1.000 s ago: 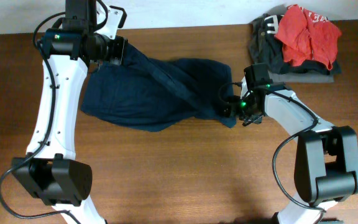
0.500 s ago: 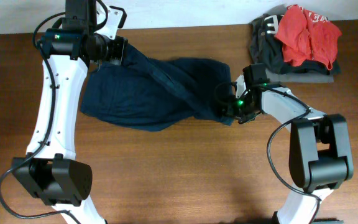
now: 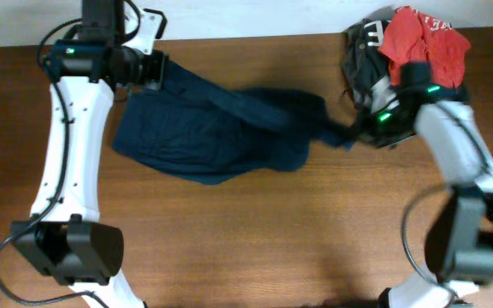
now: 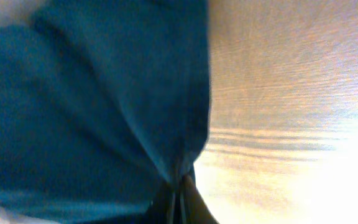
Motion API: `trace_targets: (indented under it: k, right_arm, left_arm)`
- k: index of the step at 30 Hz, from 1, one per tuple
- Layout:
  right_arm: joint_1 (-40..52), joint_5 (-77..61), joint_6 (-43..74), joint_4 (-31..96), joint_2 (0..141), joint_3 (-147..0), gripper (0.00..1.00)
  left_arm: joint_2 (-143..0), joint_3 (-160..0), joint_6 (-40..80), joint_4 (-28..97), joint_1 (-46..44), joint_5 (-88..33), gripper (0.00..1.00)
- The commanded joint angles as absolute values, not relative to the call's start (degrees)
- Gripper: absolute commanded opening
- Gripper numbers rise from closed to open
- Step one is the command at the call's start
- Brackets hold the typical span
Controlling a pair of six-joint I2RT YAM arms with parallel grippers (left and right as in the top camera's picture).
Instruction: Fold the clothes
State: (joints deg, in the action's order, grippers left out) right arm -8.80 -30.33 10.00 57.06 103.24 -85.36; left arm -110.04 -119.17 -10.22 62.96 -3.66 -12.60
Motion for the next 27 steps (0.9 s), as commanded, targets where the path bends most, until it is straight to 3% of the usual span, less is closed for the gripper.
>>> trace_targets:
  k: [1,10,19,27]
  right_arm:
    - [-12.78,-29.76,4.62,63.46,94.85,-95.07,0.04]
    - [-19.20,-29.76,3.18,80.49,80.84,-115.92,0.04]
    - [-24.93,-28.49,0.73,92.01,67.16,-126.52,0.04]
    - [-24.67,-22.68,0.67,97.25,59.29,-130.82,0.04]
  left_arm:
    - [-101.45,-122.96,-9.72,62.48,-1.17,-12.38,0.01]
    - [-79.92,-122.96,-9.74,64.66,0.97,-12.21,0.01]
    - [-60.12,-122.96,-9.69,66.15,0.97,-12.23,0.01]
    - [-54.52,-122.93,-9.67,75.44,0.97,-10.00,0.01]
